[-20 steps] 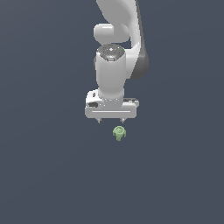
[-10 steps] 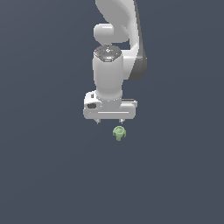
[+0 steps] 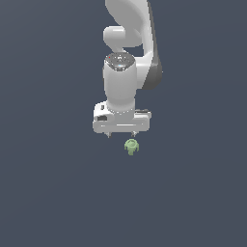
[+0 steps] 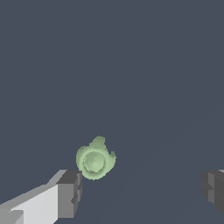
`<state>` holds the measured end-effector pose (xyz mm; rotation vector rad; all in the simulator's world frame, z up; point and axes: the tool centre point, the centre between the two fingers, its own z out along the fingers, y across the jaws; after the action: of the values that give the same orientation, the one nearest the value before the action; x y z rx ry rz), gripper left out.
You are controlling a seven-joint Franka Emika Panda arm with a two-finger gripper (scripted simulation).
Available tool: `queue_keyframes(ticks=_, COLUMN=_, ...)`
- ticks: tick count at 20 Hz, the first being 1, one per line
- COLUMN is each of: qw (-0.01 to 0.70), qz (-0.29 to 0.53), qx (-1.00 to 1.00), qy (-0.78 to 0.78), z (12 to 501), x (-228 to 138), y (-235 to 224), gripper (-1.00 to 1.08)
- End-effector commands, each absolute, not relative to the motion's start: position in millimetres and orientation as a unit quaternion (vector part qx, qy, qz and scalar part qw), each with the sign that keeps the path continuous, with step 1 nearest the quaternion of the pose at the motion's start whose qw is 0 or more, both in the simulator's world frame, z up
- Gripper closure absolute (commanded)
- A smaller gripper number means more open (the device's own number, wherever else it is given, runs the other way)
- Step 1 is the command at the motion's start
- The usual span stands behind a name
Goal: Pick up the object and move it to a goal position.
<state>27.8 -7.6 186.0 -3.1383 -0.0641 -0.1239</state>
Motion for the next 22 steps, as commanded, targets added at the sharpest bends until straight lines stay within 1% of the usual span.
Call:
queue_keyframes(ticks=1, qw=-0.001, qz=-0.037, qx=-0.999, qy=-0.035, z=180.8, x=26.6, y=-5.2, gripper=-0.92)
queue_keyframes(ticks=7, qw=-0.004, qz=-0.028, qx=-0.995, qy=-0.097, z=160.0, x=21.3, y=4.5, gripper=-0.92)
queue_keyframes(ticks=16, qw=-0.004, qz=-0.010, qx=-0.973, qy=-0.229, z=116.9, x=7.4, y=26.6, gripper=-0.92)
queue_keyframes(ticks=22, qw=-0.002, qz=-0.003, qx=-0.958, qy=-0.287, z=98.5, x=0.1, y=37.0, gripper=-0.92)
